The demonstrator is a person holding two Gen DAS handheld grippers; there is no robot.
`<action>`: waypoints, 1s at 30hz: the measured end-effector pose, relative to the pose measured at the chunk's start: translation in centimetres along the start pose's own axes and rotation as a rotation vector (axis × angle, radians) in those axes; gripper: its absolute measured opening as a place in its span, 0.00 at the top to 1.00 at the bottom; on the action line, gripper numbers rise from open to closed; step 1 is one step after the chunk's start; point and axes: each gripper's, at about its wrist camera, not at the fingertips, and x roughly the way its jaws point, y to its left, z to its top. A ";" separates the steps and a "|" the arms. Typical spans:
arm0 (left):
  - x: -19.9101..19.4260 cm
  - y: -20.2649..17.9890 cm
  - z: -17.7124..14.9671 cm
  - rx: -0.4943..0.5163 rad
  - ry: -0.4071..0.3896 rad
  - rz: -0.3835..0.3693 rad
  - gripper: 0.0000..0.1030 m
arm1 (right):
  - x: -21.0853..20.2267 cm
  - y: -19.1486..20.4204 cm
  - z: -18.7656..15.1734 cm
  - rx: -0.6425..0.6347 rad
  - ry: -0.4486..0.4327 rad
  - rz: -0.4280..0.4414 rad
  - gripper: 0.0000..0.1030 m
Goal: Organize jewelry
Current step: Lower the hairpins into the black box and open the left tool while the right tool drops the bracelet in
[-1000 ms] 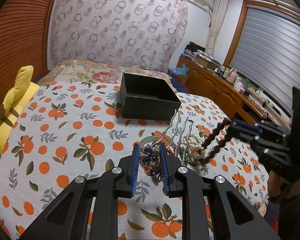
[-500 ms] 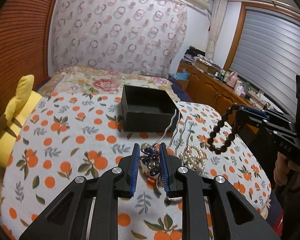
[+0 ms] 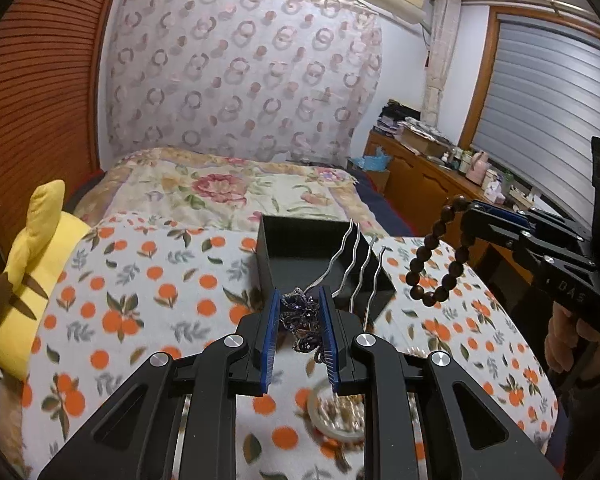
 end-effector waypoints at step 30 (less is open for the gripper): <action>10.1 -0.1 3.9 0.069 0.140 0.070 0.81 | 9.4 -3.4 -3.0 0.157 0.103 0.133 0.75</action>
